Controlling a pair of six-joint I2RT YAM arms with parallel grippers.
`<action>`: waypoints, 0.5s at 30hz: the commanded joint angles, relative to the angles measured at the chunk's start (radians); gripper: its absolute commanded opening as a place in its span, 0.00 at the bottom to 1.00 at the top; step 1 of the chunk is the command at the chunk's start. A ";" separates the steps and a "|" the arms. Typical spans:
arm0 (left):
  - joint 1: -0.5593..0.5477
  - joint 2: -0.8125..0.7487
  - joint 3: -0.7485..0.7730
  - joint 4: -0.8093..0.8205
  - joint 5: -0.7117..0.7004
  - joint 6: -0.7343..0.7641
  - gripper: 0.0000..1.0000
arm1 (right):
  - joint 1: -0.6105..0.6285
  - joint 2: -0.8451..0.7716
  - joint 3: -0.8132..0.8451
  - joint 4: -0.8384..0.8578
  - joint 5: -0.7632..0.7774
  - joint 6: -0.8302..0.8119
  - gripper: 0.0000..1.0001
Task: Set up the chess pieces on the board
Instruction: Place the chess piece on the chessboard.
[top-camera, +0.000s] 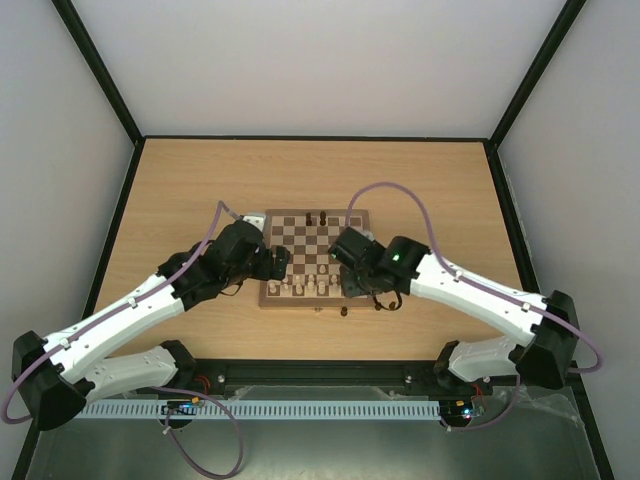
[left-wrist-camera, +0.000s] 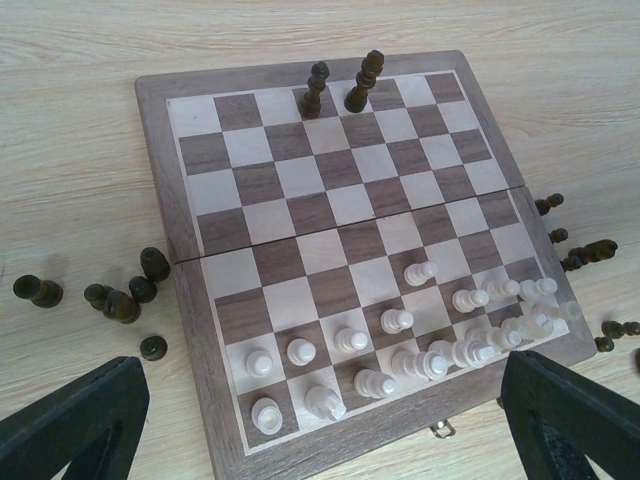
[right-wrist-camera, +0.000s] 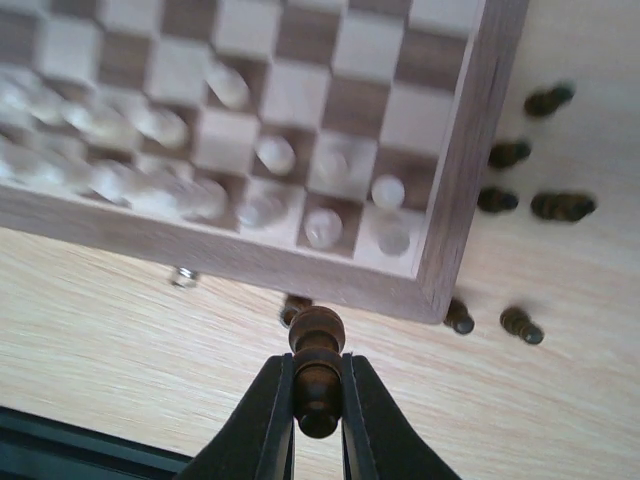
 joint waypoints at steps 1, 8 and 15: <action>0.015 0.003 -0.022 0.018 0.008 0.019 1.00 | 0.003 0.008 0.155 -0.183 0.104 -0.044 0.10; 0.026 -0.020 -0.026 0.011 0.019 0.025 1.00 | -0.129 0.240 0.318 -0.068 0.068 -0.204 0.08; 0.036 -0.048 -0.024 -0.011 0.019 0.030 1.00 | -0.261 0.493 0.600 -0.069 0.031 -0.318 0.06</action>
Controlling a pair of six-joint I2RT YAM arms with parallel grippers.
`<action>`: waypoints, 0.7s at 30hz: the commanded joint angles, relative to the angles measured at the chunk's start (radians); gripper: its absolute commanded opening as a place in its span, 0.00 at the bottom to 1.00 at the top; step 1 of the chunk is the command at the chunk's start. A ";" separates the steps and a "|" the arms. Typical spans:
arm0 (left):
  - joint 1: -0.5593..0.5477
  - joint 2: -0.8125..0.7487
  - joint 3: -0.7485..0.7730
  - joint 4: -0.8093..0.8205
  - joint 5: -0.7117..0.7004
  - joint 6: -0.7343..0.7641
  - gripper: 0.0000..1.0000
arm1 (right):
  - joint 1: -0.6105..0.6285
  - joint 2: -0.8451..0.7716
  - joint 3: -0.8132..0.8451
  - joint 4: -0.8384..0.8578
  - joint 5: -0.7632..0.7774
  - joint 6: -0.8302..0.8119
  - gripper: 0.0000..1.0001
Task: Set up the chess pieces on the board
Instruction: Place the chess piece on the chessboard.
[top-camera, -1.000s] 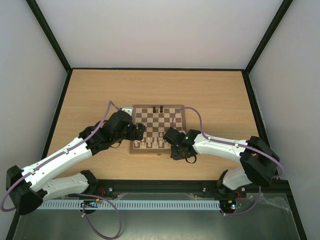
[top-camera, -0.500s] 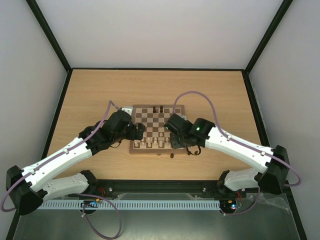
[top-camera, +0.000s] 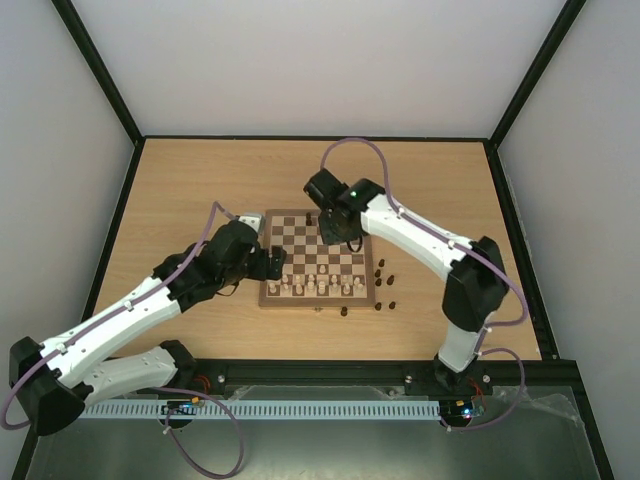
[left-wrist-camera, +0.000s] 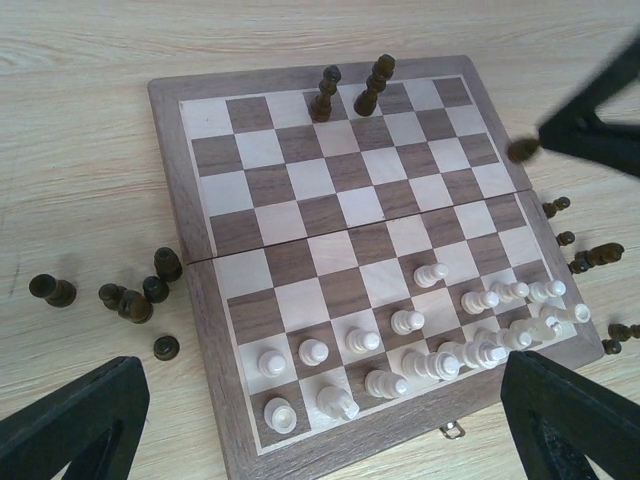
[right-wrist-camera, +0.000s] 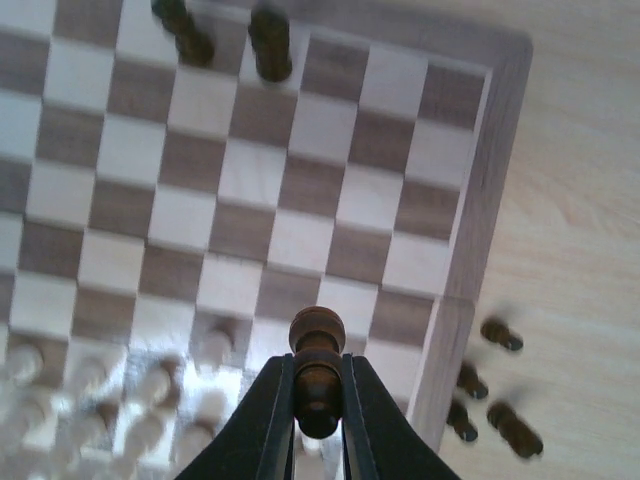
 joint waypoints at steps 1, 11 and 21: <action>0.009 -0.027 -0.001 -0.018 0.005 0.013 1.00 | -0.076 0.117 0.194 -0.041 -0.035 -0.105 0.06; 0.013 -0.031 0.010 -0.032 0.004 0.015 1.00 | -0.185 0.395 0.473 -0.121 -0.085 -0.160 0.06; 0.013 -0.025 0.008 -0.031 0.005 0.014 0.99 | -0.198 0.487 0.504 -0.095 -0.127 -0.171 0.06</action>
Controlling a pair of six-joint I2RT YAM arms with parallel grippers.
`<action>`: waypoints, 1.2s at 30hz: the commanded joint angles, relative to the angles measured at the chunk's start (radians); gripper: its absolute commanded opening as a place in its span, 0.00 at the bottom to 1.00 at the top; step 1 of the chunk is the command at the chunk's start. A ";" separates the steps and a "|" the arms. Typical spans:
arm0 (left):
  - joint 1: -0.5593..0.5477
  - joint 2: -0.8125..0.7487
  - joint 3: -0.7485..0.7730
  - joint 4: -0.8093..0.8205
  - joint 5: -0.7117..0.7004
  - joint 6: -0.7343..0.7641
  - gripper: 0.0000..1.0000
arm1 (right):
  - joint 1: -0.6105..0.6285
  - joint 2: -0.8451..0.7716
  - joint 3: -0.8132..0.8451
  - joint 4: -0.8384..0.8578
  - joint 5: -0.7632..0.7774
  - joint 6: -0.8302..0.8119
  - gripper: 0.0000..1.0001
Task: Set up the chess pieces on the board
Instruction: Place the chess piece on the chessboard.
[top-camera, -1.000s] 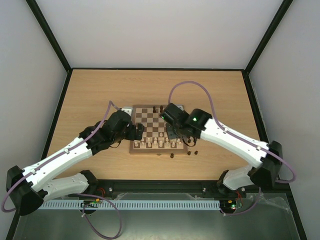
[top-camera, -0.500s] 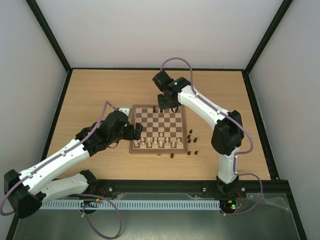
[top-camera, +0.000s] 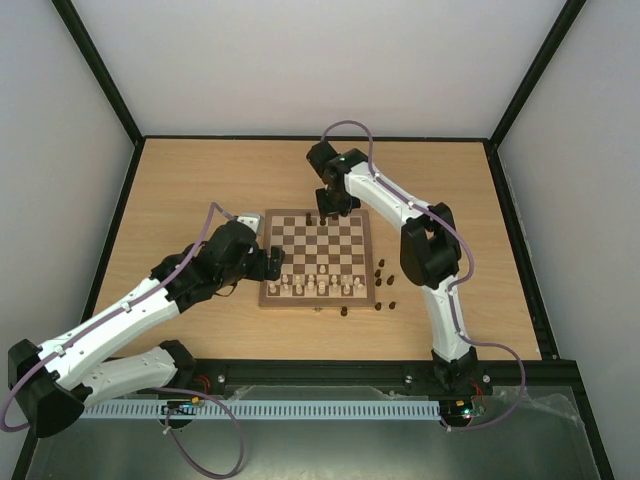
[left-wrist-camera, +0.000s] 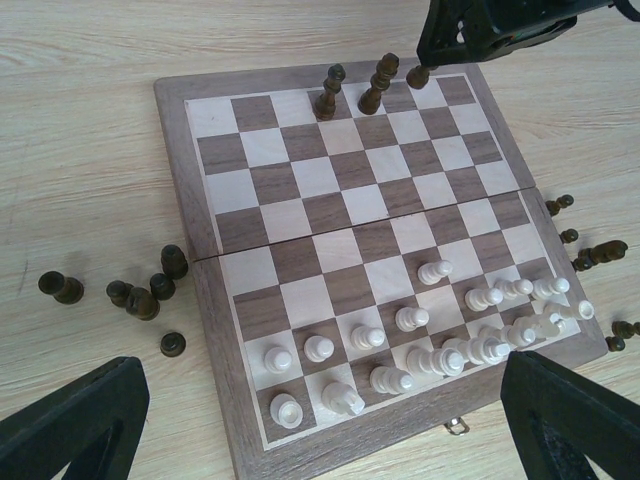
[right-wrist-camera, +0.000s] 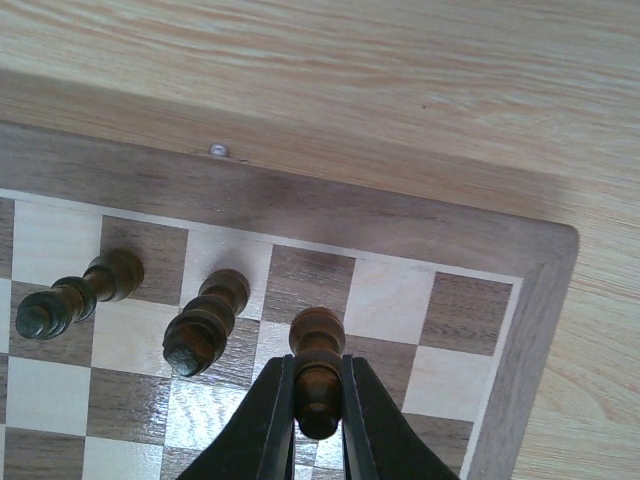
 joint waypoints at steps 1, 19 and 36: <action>0.005 -0.008 0.007 -0.016 0.003 0.007 0.99 | -0.002 0.024 0.038 -0.046 -0.033 -0.018 0.06; 0.005 -0.015 0.004 -0.017 0.002 0.007 0.99 | -0.003 0.103 0.072 -0.044 -0.025 -0.022 0.06; 0.006 -0.011 0.001 -0.013 0.004 0.004 0.99 | -0.004 0.095 0.065 -0.067 -0.002 -0.025 0.07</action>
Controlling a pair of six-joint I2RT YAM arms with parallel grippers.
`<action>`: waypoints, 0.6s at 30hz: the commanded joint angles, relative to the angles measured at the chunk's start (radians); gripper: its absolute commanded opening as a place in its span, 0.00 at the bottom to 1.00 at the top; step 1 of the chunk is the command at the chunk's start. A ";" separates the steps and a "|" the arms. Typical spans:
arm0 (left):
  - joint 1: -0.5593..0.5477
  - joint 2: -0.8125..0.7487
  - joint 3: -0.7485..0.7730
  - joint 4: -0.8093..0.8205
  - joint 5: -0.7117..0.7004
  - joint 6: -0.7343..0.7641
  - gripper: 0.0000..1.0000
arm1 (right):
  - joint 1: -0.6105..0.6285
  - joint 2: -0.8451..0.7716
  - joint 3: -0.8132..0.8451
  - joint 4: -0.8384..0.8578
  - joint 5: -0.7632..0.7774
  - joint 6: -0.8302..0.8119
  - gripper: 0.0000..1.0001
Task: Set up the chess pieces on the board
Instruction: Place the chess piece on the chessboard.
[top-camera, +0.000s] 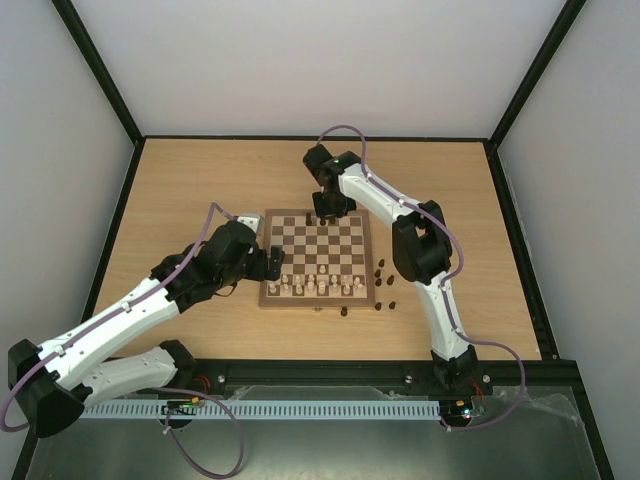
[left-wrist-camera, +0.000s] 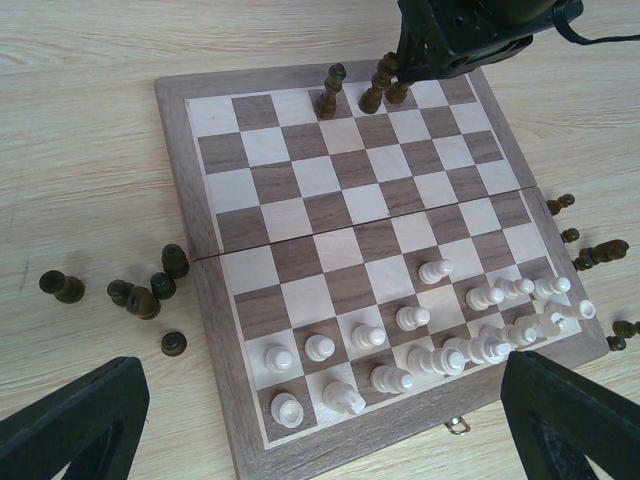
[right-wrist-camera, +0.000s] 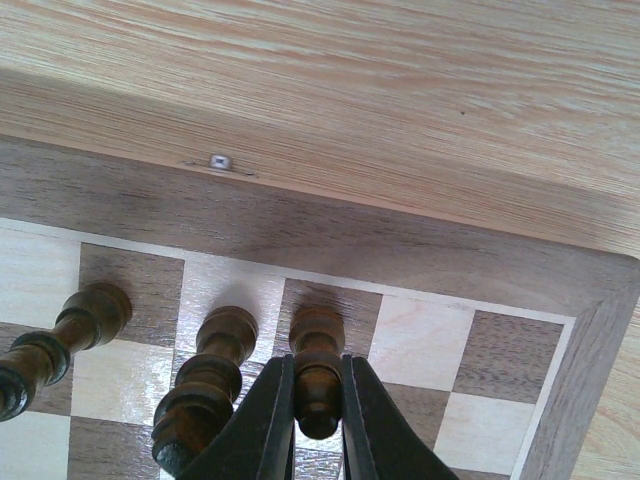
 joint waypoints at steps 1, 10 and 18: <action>0.005 -0.010 0.001 -0.010 0.005 0.003 0.99 | -0.002 0.008 0.016 -0.067 0.017 -0.015 0.07; 0.006 -0.004 0.004 -0.008 0.006 0.002 1.00 | -0.002 -0.004 -0.009 -0.059 0.009 -0.018 0.12; 0.006 0.006 0.008 -0.014 -0.003 -0.004 1.00 | -0.002 -0.014 -0.008 -0.059 0.016 -0.021 0.21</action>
